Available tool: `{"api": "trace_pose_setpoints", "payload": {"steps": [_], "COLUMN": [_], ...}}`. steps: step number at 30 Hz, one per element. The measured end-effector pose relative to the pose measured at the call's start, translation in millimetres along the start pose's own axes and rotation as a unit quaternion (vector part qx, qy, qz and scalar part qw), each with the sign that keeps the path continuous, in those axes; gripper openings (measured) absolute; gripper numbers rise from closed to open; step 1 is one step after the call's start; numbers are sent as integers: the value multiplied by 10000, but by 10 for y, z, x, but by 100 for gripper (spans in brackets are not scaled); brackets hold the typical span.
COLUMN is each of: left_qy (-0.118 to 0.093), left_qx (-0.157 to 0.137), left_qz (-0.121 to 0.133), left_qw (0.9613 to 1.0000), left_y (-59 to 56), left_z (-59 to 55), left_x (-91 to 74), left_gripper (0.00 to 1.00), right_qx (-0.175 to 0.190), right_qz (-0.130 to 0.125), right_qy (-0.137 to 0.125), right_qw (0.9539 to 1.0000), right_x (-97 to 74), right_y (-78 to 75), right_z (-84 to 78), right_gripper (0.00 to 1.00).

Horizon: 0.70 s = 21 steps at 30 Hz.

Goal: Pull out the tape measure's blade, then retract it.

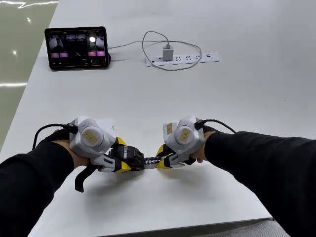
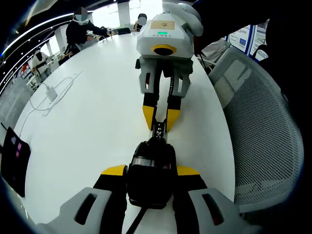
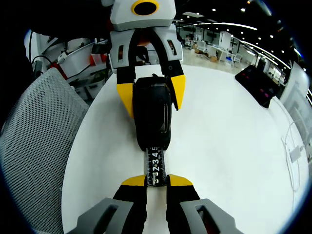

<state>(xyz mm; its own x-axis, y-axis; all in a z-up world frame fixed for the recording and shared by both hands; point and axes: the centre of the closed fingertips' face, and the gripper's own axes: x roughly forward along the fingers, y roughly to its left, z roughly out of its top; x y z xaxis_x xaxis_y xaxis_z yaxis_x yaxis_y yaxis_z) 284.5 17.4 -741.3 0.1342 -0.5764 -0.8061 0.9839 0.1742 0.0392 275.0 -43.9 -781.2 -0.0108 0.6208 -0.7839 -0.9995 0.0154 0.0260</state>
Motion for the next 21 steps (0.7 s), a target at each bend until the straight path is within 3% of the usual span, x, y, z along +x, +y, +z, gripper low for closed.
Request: {"api": "trace_pose_setpoints", "payload": {"steps": [21], "left_qy": [6], "left_qx": [-56], "left_qz": [34], "left_qw": [10000], "left_y": [11], "left_z": [1], "left_x": [5], "left_gripper": [30], "right_qx": [68], "right_qz": [-32], "right_qy": [90], "right_qw": [9999], "right_x": [-105], "right_y": [-22], "right_z": [-149], "right_gripper": [11]}}
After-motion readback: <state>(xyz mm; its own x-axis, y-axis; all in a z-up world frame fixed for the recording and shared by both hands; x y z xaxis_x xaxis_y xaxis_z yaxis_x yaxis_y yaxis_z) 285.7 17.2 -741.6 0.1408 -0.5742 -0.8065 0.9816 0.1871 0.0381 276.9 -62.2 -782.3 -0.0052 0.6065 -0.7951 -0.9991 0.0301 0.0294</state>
